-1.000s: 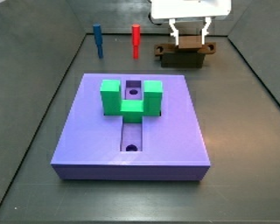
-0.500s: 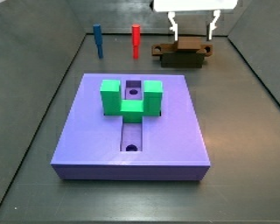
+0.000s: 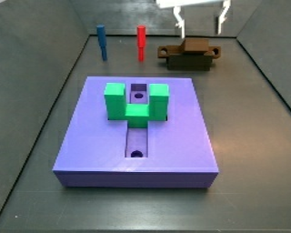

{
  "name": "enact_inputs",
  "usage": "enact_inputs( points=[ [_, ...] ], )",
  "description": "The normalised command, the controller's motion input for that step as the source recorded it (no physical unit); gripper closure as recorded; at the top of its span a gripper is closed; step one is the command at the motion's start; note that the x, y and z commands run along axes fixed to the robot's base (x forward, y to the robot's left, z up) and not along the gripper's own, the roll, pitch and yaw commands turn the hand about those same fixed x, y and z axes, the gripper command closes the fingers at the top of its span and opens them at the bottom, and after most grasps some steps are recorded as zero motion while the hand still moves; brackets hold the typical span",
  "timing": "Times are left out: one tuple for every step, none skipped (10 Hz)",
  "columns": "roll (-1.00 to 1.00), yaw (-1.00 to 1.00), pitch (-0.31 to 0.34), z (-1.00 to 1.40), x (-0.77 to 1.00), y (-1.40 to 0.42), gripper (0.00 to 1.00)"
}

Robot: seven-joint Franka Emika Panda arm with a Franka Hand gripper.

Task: Pick up the brown object. Move up. Place the brown object on the fixture. Regrasp the brown object. Move to above the board. Insert the brown object.
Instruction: Regrasp the brown object.

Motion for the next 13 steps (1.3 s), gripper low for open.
enact_inputs(
  points=[
    [0.57, 0.03, -0.051, 0.62, 0.30, 0.00, 0.00],
    [0.75, 0.00, -0.040, 0.31, 0.19, 0.00, 0.00],
    [1.00, -0.17, 0.000, 0.01, 0.07, -0.01, 0.00],
    [1.00, -0.41, 0.000, 0.00, -0.05, 0.00, 0.00],
    [1.00, -0.41, 0.000, 0.00, -0.08, 0.00, 0.00],
    [1.00, -0.38, 0.000, 0.01, -0.09, 0.00, 0.00],
    [1.00, -0.21, 0.000, 0.02, -0.06, -0.10, 0.00],
    [1.00, 0.00, 0.006, 0.02, -0.03, -0.25, 0.00],
    [1.00, 0.10, 0.043, 0.00, 0.00, -0.28, 0.00],
    [1.00, 0.41, 0.000, -0.21, 0.00, -0.17, 0.00],
    [0.96, 0.55, 0.000, -0.28, 0.00, -0.07, 0.00],
    [1.00, 0.51, 0.037, -0.11, 0.03, 0.00, 0.00],
    [1.00, 0.50, 0.083, -0.08, 0.05, 0.00, 0.00]
  ],
)
